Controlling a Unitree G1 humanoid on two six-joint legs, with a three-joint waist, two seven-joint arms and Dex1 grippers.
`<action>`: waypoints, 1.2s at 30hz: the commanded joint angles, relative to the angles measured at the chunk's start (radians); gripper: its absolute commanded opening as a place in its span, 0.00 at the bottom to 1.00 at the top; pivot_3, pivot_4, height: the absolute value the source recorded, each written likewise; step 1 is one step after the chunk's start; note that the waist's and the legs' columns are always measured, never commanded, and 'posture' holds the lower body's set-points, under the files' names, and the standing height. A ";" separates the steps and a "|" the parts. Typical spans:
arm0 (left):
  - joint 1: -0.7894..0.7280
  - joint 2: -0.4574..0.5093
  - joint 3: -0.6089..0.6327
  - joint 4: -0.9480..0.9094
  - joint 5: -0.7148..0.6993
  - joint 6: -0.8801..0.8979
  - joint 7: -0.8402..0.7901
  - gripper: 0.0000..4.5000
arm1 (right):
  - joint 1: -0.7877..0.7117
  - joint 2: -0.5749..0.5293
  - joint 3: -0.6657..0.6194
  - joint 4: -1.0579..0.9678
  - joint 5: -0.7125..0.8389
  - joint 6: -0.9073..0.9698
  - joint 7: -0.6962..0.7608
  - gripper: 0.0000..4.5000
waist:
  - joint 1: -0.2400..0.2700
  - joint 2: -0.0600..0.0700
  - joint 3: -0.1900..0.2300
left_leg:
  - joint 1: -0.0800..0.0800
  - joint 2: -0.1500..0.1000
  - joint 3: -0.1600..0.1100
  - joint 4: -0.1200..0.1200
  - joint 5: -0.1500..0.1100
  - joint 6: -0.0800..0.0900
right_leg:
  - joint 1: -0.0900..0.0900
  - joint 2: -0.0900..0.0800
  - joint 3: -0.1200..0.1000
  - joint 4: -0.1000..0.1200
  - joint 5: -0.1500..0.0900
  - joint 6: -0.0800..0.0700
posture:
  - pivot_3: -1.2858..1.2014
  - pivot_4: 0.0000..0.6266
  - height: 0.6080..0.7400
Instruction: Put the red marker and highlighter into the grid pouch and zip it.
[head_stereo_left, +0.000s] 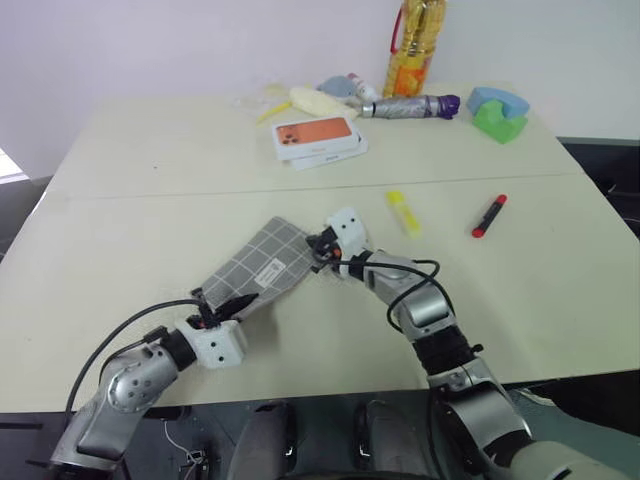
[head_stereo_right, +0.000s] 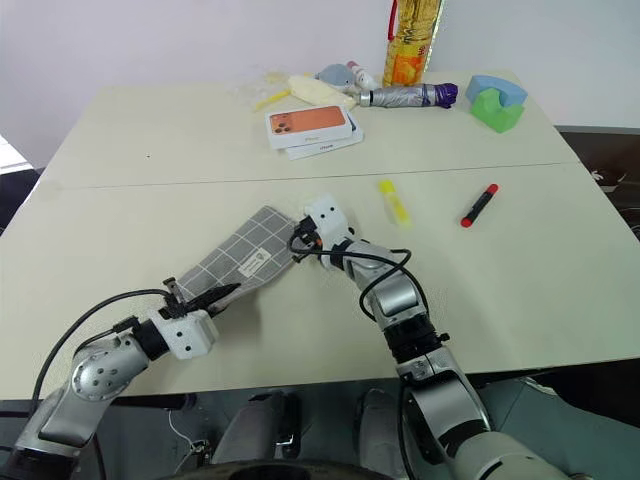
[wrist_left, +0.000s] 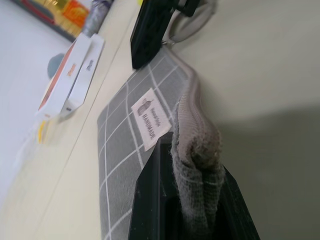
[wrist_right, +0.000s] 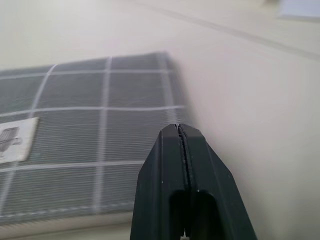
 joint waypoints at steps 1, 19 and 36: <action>-0.050 -0.026 0.049 -0.018 -0.083 0.025 0.035 0.00 | -0.027 -0.062 -0.131 -0.147 0.054 0.026 -0.010 0.29 | 0.002 -0.001 0.000 | -0.001 0.000 0.000 0.000 0.000 0.000 | -0.001 0.000 0.000 0.000 0.000 0.000 | 0.52 0.24 1.00; -0.186 -0.112 -0.046 0.034 -0.172 0.043 -0.017 0.00 | 0.099 -0.147 -0.110 -0.360 0.098 0.162 0.032 0.87 | -0.004 -0.001 0.001 | -0.001 0.001 0.001 -0.001 0.000 0.000 | -0.001 0.001 0.000 0.000 0.000 0.000 | 0.52 0.24 1.00; -0.159 -0.106 -0.051 0.015 -0.216 0.033 -0.049 0.00 | 0.068 -0.133 -0.082 -0.295 0.085 0.135 0.032 0.01 | -0.004 -0.001 0.001 | -0.001 0.001 0.001 0.000 0.000 0.000 | -0.001 0.001 0.000 0.000 0.000 0.000 | 0.52 0.24 1.00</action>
